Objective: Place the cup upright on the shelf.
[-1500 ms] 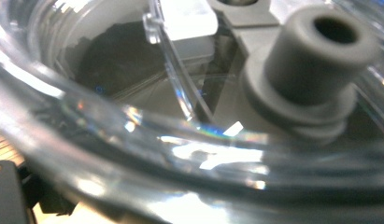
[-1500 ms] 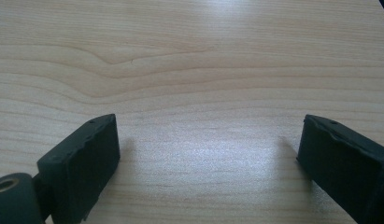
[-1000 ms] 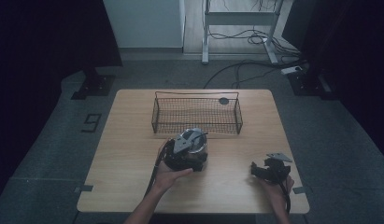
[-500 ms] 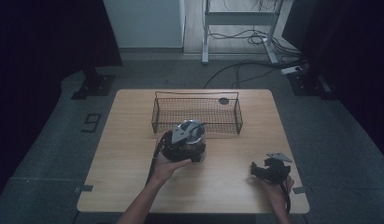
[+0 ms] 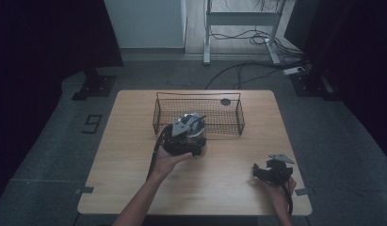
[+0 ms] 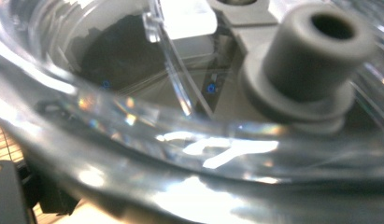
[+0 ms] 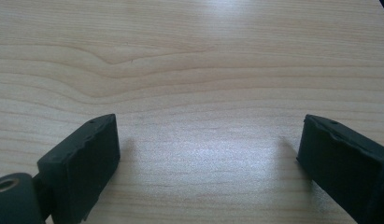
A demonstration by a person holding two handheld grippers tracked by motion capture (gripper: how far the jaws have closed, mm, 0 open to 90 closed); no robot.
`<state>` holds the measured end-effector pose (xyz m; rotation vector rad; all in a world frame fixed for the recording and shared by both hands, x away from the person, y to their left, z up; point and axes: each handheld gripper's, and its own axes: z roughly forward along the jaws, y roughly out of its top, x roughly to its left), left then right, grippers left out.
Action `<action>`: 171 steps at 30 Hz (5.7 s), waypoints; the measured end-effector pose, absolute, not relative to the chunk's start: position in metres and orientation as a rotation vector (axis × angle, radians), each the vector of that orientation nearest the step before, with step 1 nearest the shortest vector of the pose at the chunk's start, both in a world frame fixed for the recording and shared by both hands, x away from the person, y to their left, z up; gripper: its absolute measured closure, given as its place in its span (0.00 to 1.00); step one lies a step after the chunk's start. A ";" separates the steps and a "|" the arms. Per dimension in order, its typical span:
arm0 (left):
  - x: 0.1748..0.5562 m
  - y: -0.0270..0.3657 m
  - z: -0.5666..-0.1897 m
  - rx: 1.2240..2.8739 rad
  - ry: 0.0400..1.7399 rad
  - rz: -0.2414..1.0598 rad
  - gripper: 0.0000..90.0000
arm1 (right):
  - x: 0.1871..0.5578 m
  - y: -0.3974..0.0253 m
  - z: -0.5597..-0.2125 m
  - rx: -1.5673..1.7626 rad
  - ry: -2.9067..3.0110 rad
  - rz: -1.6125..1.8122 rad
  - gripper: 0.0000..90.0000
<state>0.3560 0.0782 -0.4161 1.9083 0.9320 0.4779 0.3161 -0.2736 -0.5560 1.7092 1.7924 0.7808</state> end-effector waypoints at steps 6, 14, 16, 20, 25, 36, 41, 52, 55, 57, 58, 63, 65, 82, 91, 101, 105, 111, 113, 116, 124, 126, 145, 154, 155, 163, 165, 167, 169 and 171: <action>0.364 0.079 -0.408 1.898 0.933 0.476 0.04 | 0.316 -0.274 -0.556 1.710 1.795 0.780 0.06; 0.373 0.079 -0.403 1.891 0.940 0.480 0.04 | 0.316 -0.274 -0.556 1.709 1.792 0.781 0.06; 0.375 0.078 -0.401 1.888 0.940 0.485 0.04 | 0.316 -0.274 -0.556 1.709 1.792 0.781 0.06; 0.379 0.078 -0.399 1.888 0.941 0.485 0.04 | 0.316 -0.274 -0.556 1.709 1.792 0.781 0.06; 0.386 0.078 -0.397 1.877 0.951 0.489 0.04 | 0.316 -0.274 -0.556 1.709 1.792 0.781 0.06; 0.402 0.076 -0.390 1.868 0.960 0.506 0.04 | 0.316 -0.274 -0.556 1.706 1.792 0.781 0.06; 0.409 0.073 -0.391 1.871 0.940 0.503 0.04 | 0.316 -0.274 -0.556 1.707 1.792 0.781 0.06; 0.428 0.066 -0.382 1.873 0.943 0.508 0.04 | 0.316 -0.274 -0.556 1.705 1.793 0.782 0.06; 0.433 0.065 -0.381 1.876 0.948 0.517 0.04 | 0.316 -0.274 -0.556 1.705 1.793 0.782 0.06; 0.436 0.065 -0.380 1.877 0.953 0.516 0.04 | 0.316 -0.274 -0.556 1.708 1.793 0.782 0.06; 0.437 0.065 -0.380 1.879 0.956 0.515 0.04 | 0.316 -0.274 -0.556 1.708 1.793 0.782 0.06; 0.445 0.064 -0.379 1.873 0.962 0.511 0.04 | 0.316 -0.274 -0.556 1.708 1.793 0.782 0.06; 0.449 0.065 -0.379 1.868 0.969 0.502 0.04 | 0.316 -0.274 -0.556 1.705 1.793 0.782 0.06; 0.480 0.063 -0.384 1.897 1.003 0.526 0.04 | 0.316 -0.274 -0.556 1.711 1.787 0.783 0.07; 0.495 0.063 -0.393 1.887 1.022 0.521 0.04 | 0.316 -0.274 -0.556 1.710 1.786 0.782 0.07; 0.513 0.063 -0.413 1.899 1.065 0.525 0.04 | 0.316 -0.274 -0.556 1.711 1.784 0.782 0.07; 0.518 0.061 -0.420 1.916 1.076 0.530 0.04 | 0.316 -0.274 -0.556 1.712 1.783 0.782 0.07; 0.522 0.055 -0.433 1.948 1.090 0.534 0.04 | 0.316 -0.274 -0.556 1.713 1.783 0.782 0.07; 0.522 0.054 -0.437 1.953 1.094 0.528 0.04 | 0.316 -0.274 -0.556 1.712 1.783 0.783 0.08; 0.523 0.051 -0.443 1.955 1.100 0.517 0.04 | 0.316 -0.274 -0.556 1.711 1.783 0.782 0.08; 0.524 0.048 -0.456 1.974 1.117 0.499 0.04 | 0.316 -0.274 -0.556 1.713 1.783 0.782 0.07; 0.524 0.047 -0.458 1.975 1.119 0.505 0.04 | 0.316 -0.274 -0.556 1.713 1.783 0.782 0.07; 0.521 0.047 -0.476 1.974 1.104 0.516 0.04 | 0.316 -0.274 -0.556 1.713 1.780 0.779 0.08; 0.517 0.048 -0.471 1.944 1.096 0.553 0.00 | 0.316 -0.274 -0.556 1.714 1.778 0.779 0.08; 0.516 0.049 -0.469 1.932 1.093 0.555 0.00 | 0.316 -0.274 -0.556 1.714 1.779 0.779 0.08; 0.508 0.060 -0.453 1.878 1.051 0.514 0.00 | 0.316 -0.274 -0.556 1.714 1.778 0.779 0.08; 0.503 0.063 -0.450 1.874 1.049 0.518 0.01 | 0.316 -0.274 -0.556 1.714 1.778 0.779 0.08; 0.497 0.066 -0.446 1.874 1.029 0.522 0.02 | 0.316 -0.274 -0.556 1.714 1.779 0.779 0.08; 0.490 0.069 -0.442 1.888 1.017 0.545 0.01 | 0.316 -0.274 -0.556 1.714 1.779 0.779 0.08; 0.485 0.072 -0.441 1.895 1.012 0.558 0.01 | 0.316 -0.274 -0.556 1.714 1.779 0.779 0.08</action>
